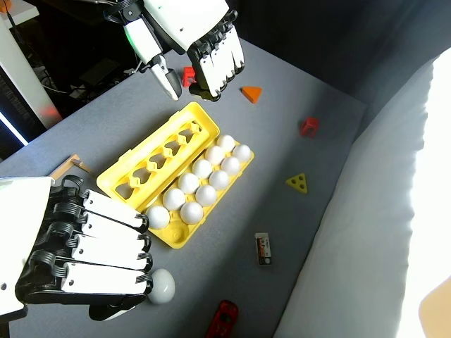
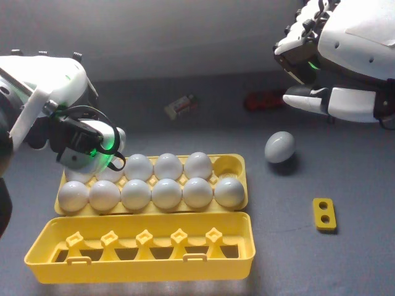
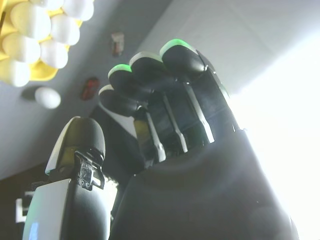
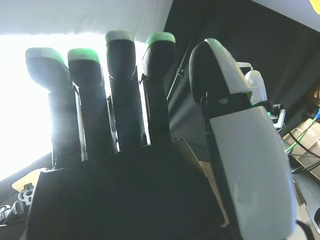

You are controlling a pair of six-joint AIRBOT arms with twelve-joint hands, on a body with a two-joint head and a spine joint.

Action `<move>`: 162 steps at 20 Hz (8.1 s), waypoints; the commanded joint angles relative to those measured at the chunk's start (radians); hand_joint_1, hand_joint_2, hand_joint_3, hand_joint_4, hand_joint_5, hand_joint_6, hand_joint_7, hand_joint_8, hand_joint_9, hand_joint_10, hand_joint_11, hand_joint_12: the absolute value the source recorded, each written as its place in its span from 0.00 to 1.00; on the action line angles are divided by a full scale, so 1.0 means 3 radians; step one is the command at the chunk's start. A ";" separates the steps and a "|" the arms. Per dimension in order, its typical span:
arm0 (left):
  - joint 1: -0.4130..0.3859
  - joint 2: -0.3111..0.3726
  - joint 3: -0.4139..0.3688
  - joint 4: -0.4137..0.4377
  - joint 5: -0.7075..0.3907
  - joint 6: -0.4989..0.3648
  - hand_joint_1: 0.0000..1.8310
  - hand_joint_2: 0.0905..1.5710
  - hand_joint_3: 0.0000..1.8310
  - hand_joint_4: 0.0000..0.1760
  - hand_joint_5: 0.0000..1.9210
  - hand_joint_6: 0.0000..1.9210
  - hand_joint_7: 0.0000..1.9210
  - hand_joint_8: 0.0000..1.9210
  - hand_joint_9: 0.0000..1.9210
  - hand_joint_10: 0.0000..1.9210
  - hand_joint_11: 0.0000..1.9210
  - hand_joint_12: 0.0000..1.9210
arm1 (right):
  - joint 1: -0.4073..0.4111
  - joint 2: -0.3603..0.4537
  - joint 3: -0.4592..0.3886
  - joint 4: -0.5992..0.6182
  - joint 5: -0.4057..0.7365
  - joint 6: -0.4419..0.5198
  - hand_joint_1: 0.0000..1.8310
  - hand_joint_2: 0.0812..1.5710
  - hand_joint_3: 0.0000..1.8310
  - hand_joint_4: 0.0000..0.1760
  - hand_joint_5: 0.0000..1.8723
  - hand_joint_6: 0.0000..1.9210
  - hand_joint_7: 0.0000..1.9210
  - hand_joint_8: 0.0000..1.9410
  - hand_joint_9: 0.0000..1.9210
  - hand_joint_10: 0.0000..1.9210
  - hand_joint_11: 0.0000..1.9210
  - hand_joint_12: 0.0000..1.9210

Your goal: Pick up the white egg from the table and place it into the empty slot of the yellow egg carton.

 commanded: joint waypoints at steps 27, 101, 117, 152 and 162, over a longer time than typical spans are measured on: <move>0.0025 -0.0033 -0.0033 0.0299 0.0112 -0.0103 0.05 0.86 0.00 0.11 0.02 0.00 0.00 0.00 0.02 0.00 0.00 0.21 | 0.0562 -0.0559 0.0811 -0.3171 -0.0830 0.3181 0.23 0.65 0.00 0.00 0.06 0.01 0.03 0.00 0.06 0.01 0.00 0.15; 0.0216 -0.0361 0.0007 0.0549 0.0110 -0.0449 0.06 0.87 0.00 0.20 0.06 0.00 0.01 0.00 0.01 0.00 0.00 0.27 | 0.0059 -0.1547 0.1674 -0.7351 -0.1231 0.7024 0.55 0.60 0.00 0.00 0.27 0.04 0.05 0.01 0.02 0.01 0.00 0.00; 0.0204 -0.0366 0.0009 0.0549 0.0115 -0.0450 0.05 0.87 0.00 0.21 0.05 0.00 0.01 0.00 0.01 0.00 0.00 0.26 | 0.0031 -0.1559 0.1675 -0.7369 -0.1264 0.6961 0.62 0.68 0.00 0.00 0.54 0.50 0.29 0.01 0.12 0.03 0.00 0.30; 0.0191 -0.0375 -0.0002 0.0501 0.0126 -0.0468 0.02 0.87 0.00 0.23 0.05 0.00 0.02 0.00 0.01 0.00 0.00 0.26 | -0.0254 -0.1545 0.1938 -0.1868 0.0352 0.5409 0.63 0.69 0.00 0.00 0.54 0.50 0.29 0.00 0.13 0.02 0.00 0.31; 0.0182 -0.0375 0.0001 0.0501 0.0125 -0.0468 0.04 0.87 0.00 0.23 0.05 0.00 0.02 0.00 0.01 0.00 0.00 0.25 | -0.0375 -0.1753 0.2194 -0.1645 0.0407 0.5471 0.62 0.69 0.00 0.00 0.53 0.51 0.29 0.00 0.13 0.01 0.00 0.28</move>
